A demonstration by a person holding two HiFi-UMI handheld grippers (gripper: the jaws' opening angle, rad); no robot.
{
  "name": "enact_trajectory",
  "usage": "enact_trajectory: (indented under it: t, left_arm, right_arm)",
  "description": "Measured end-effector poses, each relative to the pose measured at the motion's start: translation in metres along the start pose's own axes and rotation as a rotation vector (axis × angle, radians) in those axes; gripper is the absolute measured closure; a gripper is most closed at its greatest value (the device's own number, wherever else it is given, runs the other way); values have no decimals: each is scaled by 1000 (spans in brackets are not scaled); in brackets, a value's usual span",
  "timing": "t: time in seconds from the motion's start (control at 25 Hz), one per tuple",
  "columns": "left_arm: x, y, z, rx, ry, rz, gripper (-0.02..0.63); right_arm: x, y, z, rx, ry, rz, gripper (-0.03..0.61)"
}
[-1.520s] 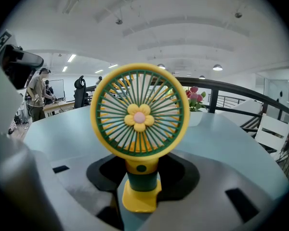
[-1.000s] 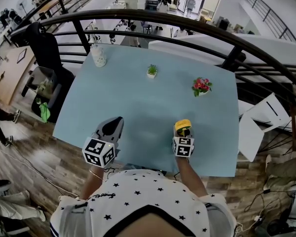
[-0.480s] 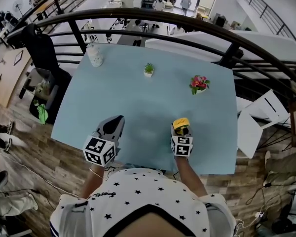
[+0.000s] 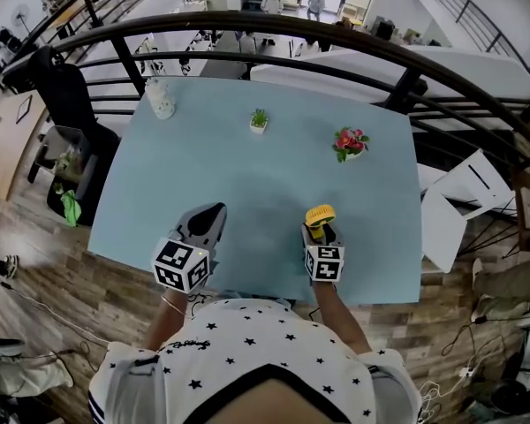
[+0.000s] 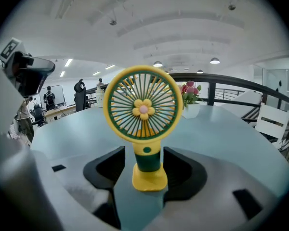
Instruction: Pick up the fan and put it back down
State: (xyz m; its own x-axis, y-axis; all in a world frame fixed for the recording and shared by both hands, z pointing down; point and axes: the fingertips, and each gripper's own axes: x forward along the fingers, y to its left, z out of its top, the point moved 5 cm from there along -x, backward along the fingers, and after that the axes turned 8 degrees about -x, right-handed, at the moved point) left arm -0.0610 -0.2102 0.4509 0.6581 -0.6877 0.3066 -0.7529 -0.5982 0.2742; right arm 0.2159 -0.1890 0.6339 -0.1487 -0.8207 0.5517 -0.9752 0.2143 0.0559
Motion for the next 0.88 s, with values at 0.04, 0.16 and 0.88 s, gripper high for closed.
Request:
enact_trajectory:
  t: [0.04, 0.16, 0.88]
  left_arm:
    - [3, -1, 0, 1, 4, -9, 584]
    - [11, -6, 0, 5, 13, -35, 584]
    - [46, -25, 4, 18, 17, -142, 584]
  right_arm:
    - [-3, 0, -1, 9, 1, 2, 344]
    - [-13, -2, -4, 34, 2, 4, 344]
    - [-71, -58, 41, 117, -160, -136, 482]
